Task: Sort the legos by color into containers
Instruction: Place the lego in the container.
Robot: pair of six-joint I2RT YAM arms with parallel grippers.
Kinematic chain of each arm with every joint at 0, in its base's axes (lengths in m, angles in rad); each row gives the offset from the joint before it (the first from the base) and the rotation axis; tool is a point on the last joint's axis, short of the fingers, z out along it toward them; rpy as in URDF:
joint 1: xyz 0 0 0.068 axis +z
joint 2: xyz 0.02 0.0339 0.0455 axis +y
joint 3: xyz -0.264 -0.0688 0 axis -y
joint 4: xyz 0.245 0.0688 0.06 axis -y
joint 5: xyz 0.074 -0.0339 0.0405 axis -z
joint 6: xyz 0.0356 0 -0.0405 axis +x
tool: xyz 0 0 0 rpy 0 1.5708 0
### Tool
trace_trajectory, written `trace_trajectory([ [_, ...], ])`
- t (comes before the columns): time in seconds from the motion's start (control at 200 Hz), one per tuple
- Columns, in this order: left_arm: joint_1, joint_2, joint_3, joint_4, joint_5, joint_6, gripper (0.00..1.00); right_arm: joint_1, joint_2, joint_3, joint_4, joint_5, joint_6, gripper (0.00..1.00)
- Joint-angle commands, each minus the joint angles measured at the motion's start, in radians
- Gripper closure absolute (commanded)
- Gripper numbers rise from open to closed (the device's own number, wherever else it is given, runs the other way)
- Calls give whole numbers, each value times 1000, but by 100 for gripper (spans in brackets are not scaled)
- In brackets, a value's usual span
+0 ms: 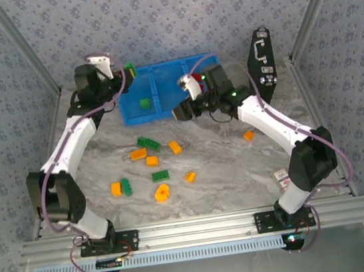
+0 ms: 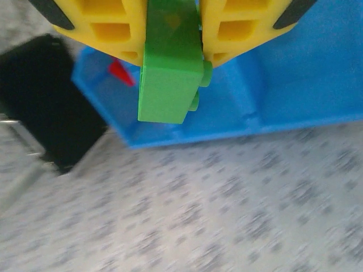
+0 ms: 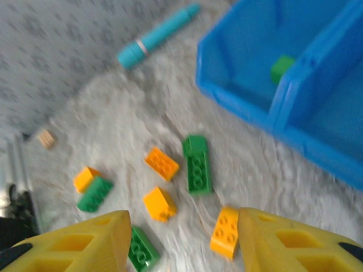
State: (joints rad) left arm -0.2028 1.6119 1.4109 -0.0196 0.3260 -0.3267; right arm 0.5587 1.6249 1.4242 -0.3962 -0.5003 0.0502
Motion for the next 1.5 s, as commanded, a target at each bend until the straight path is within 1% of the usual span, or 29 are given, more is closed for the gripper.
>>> trace_trajectory([
  [0.0,4,118,98,-176,-143,30,93,72,-6,-75,-109,233,-45,46],
  [0.155,-15,311,276,-295,-160,28,93,175,38,-108,-91,377,-72,46],
  [0.255,-20,414,370,-357,-165,15,94,209,59,-106,-100,430,-83,46],
  [0.31,-28,458,420,-397,-181,21,94,214,58,-107,-132,486,-84,46],
  [0.435,-37,535,504,-462,-204,32,91,186,0,-146,-241,590,-23,45],
  [0.525,-40,576,534,-499,-211,27,86,136,-66,-196,-300,643,13,43],
  [0.585,-42,593,571,-511,-214,25,81,80,-109,-223,-345,671,45,43],
  [0.66,-44,600,579,-515,-214,25,76,3,-155,-283,-381,686,84,42],
  [0.72,-44,599,584,-520,-212,25,75,-56,-185,-311,-391,678,106,42],
  [0.8,-45,596,598,-530,-209,33,69,-118,-197,-335,-399,669,114,41],
  [0.935,-46,591,629,-561,-205,45,60,-204,-157,-353,-390,659,102,39],
  [1.035,-46,591,647,-586,-203,52,52,-254,-109,-348,-375,640,100,38],
  [1.275,-49,519,628,-604,-188,67,50,-315,-1,-321,-334,647,54,38],
  [1.494,-55,352,567,-625,-177,108,49,-365,83,-298,-305,640,37,39],
])
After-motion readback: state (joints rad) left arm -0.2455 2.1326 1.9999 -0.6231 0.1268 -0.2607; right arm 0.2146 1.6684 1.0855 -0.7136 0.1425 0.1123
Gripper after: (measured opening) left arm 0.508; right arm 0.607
